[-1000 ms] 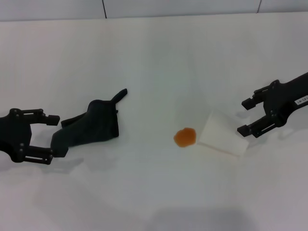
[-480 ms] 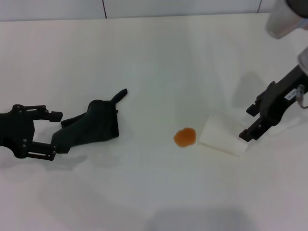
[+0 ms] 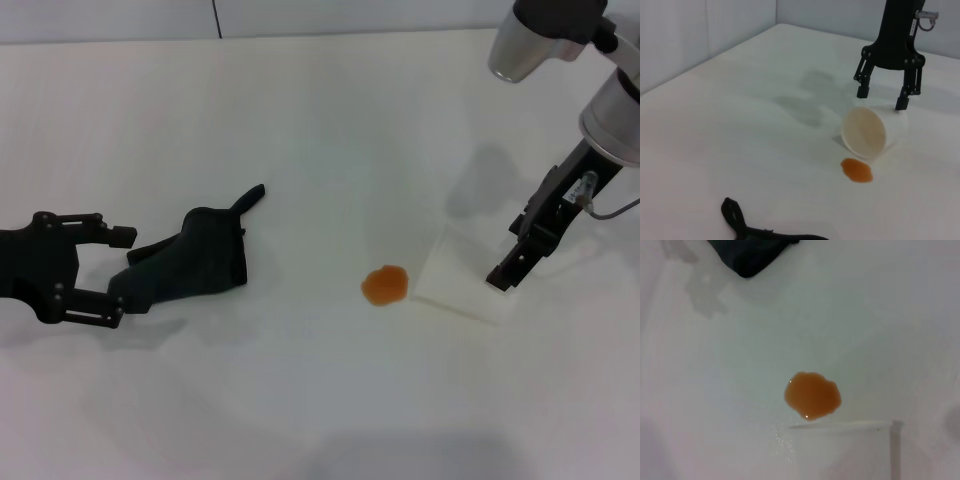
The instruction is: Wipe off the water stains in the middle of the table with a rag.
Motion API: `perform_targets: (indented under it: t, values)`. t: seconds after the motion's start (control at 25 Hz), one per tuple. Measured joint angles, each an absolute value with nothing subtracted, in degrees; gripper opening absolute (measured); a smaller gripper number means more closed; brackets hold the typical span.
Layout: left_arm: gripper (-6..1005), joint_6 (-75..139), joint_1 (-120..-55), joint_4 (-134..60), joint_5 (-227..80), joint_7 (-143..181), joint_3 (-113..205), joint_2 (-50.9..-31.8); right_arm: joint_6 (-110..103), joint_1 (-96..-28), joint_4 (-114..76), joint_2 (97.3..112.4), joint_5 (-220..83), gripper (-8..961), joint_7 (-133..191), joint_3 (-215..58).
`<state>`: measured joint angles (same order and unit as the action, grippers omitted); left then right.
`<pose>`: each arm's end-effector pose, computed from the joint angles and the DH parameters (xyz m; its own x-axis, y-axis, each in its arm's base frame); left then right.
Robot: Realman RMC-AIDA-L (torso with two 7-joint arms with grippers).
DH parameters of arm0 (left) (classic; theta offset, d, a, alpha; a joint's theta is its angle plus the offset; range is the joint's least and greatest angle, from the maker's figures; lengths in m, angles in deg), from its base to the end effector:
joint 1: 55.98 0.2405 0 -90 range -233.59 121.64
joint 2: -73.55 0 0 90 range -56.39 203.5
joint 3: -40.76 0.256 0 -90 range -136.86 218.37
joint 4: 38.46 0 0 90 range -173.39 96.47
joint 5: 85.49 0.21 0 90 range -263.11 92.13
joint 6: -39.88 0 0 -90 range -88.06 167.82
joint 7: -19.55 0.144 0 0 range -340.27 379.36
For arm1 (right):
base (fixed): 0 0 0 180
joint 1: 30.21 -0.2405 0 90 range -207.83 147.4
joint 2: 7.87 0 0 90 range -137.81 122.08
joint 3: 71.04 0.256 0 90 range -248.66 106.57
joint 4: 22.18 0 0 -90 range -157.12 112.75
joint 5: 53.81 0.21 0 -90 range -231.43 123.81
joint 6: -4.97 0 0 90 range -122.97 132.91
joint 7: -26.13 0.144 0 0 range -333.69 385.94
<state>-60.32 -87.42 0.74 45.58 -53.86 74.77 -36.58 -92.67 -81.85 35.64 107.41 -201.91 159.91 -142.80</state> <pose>-0.3009 0.3169 0.0614 0.9297 0.2738 0.2463 0.3120 -0.9409 -0.1319 0.1566 0.3843 0.0067 0.7591 -0.5101 0.4044 -0.4498 -0.8601 -0.2406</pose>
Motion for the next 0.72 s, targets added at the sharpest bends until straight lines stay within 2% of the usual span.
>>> perform_targets:
  t: [0.72]
  values:
    - [867, -60.2, -87.52, 0.74, 45.33, -53.63, 74.77, -36.98, -90.94, -83.49, 35.06, 108.06, -200.47, 848, 163.04, -151.31]
